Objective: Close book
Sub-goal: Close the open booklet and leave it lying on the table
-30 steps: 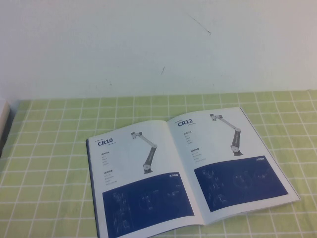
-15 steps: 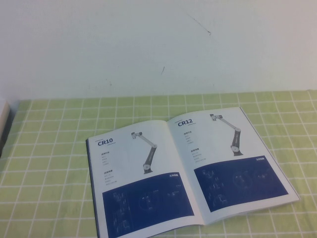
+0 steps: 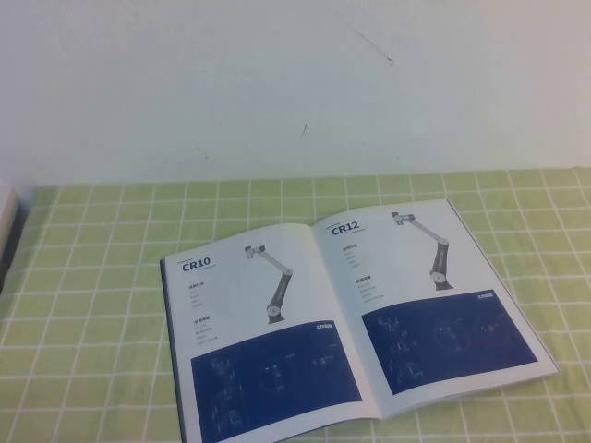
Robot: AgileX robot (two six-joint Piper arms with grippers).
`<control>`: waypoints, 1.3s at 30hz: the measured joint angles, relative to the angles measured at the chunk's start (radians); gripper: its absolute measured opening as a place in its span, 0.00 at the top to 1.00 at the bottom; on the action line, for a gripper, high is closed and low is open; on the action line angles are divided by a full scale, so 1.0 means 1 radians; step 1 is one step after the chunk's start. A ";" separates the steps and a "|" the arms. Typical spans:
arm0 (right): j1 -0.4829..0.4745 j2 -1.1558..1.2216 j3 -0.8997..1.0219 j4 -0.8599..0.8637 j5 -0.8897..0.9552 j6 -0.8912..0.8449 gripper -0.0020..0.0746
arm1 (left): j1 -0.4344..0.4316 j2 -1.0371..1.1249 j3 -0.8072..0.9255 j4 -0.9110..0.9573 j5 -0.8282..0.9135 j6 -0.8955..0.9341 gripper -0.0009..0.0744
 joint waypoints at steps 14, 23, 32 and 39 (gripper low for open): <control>0.000 0.000 0.000 0.000 0.000 0.000 0.98 | 0.000 0.000 0.000 0.054 0.000 0.000 0.99; 0.000 0.000 0.002 -0.017 -0.019 -0.055 0.98 | 0.000 0.000 0.006 0.081 -0.109 0.000 0.99; 0.000 0.000 0.012 -0.024 -0.490 -0.062 0.98 | 0.000 0.000 0.006 0.091 -0.560 0.002 0.99; 0.000 0.000 0.012 0.008 -0.814 -0.025 0.98 | 0.000 0.000 0.006 0.091 -0.775 0.002 0.99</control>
